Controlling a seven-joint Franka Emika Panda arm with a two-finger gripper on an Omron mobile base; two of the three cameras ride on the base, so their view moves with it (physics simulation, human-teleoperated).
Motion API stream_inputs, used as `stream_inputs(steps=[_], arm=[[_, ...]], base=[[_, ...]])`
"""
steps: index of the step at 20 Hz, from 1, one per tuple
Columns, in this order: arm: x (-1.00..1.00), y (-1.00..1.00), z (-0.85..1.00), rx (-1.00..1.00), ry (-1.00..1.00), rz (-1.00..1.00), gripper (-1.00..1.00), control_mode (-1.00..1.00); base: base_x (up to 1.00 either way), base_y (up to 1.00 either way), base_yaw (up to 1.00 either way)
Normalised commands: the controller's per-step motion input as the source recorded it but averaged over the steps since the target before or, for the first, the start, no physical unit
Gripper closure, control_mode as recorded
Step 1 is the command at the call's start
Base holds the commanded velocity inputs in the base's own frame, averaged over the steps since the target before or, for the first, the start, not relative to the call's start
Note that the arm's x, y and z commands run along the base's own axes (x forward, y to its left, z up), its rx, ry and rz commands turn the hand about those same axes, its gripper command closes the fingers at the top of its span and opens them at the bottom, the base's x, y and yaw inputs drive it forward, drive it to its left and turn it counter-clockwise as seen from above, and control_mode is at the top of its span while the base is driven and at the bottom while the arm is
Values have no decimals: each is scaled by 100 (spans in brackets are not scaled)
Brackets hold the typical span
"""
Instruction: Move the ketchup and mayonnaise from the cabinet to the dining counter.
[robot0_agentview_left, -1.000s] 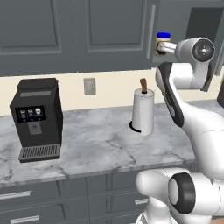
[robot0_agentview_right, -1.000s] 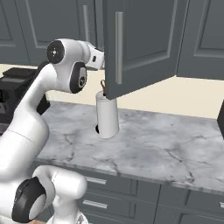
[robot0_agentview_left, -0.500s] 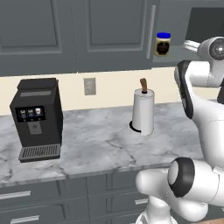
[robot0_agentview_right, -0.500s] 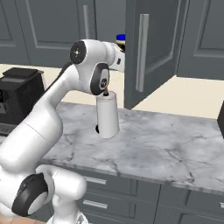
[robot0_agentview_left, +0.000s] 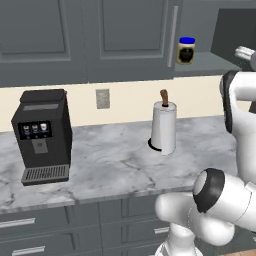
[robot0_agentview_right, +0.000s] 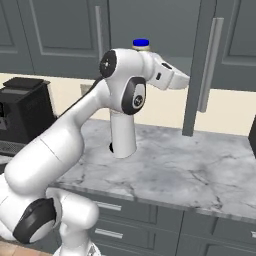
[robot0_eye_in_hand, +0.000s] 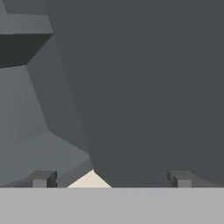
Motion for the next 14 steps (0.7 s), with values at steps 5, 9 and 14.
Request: stream_inputs(steps=[5, 9, 14], arm=[[-78, 35, 2, 9, -2, 45, -100, -100], [-32, 69, 0, 15, 0, 63, -100, -100], [-10, 96, 0, 4, -9, 56, -100, -100]], base=[[0, 0, 0], [0, 0, 0], [0, 0, 0]])
